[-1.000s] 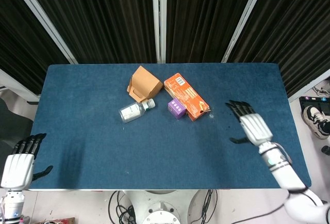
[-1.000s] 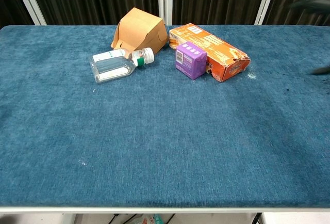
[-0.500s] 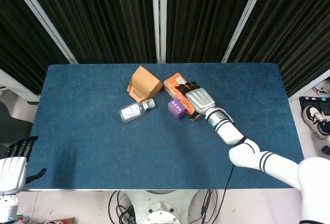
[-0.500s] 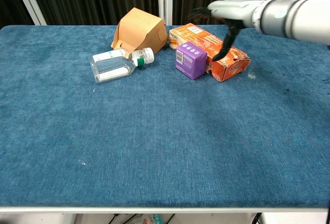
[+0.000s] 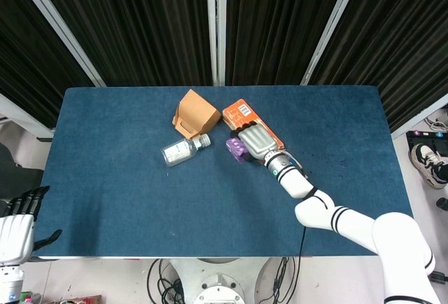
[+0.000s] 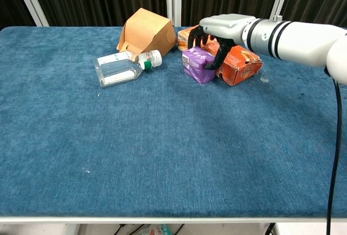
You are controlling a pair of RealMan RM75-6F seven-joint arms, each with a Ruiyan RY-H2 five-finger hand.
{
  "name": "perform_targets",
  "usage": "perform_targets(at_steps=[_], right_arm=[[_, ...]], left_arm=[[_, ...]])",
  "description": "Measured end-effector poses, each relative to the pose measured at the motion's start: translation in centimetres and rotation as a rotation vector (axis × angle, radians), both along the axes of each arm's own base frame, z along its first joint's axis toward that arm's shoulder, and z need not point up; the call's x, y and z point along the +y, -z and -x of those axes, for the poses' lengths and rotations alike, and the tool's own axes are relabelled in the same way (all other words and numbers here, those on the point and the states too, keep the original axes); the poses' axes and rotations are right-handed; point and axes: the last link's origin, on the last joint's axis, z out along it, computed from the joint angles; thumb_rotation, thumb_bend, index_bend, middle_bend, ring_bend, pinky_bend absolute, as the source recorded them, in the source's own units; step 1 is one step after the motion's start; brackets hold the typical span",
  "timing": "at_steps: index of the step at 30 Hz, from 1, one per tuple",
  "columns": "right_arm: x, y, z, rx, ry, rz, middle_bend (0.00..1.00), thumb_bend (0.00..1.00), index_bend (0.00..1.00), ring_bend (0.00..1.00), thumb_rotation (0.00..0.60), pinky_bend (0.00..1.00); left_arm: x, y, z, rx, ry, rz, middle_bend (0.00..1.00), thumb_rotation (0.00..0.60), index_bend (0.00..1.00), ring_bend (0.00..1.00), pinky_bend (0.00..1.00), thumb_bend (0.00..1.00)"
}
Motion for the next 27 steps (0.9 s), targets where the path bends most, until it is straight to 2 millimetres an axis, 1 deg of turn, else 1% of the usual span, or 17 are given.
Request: perform_targets(at_steps=[2,4,9,13,16,24,27], right_arm=[[0.2,0.0,-0.1,-0.024,-0.014,0.007,0.52,0.46,0.64,0.41,0.6,0.39],[0.5,-0.3,-0.2,-0.063,-0.029,0.019,0.54,0.47,0.66,0.43,0.6,0.43],[1.7,-1.7,-0.5,-0.22,-0.043,0.011,0.54,0.47,0.66,0.43,0.6,0.44],[3.5,-3.0,-0.9,-0.412,-0.018,-0.047,0.53,0.46,0.66,0.42,0.6,0.44],[4.7,-3.6,-1.4,-0.575,0.026,-0.11,0.53,0.45,0.66,0.42,0.6,0.44],[7.4,-4.4,-3.6,-1.01,0.12,-0.318,0.53,0.45,0.66,0.42,0.6,0.44],[7.9,-4.6,-4.4,-1.114,0.124,-0.367,0.53,0.45,0.66,0.42,0.6,0.44]], left_arm=[[-0.2,-0.1,0.1,0.0,-0.002,-0.005,0.16,0.6,0.13,0.14,0.19,0.02],[-0.3,-0.2,0.1,-0.001,-0.005,-0.009,0.16,0.6,0.13,0.14,0.19,0.02],[-0.6,-0.3,0.2,-0.003,-0.008,-0.017,0.16,0.6,0.13,0.14,0.19,0.02],[-0.7,-0.2,-0.1,-0.004,0.001,-0.018,0.16,0.6,0.13,0.14,0.19,0.02],[-0.7,-0.2,-0.3,-0.003,0.005,-0.02,0.16,0.6,0.13,0.14,0.19,0.02],[-1.0,-0.4,-0.6,0.003,0.009,-0.028,0.16,0.6,0.13,0.14,0.19,0.02],[-0.9,-0.4,-0.6,0.004,0.009,-0.025,0.16,0.6,0.13,0.14,0.19,0.02]])
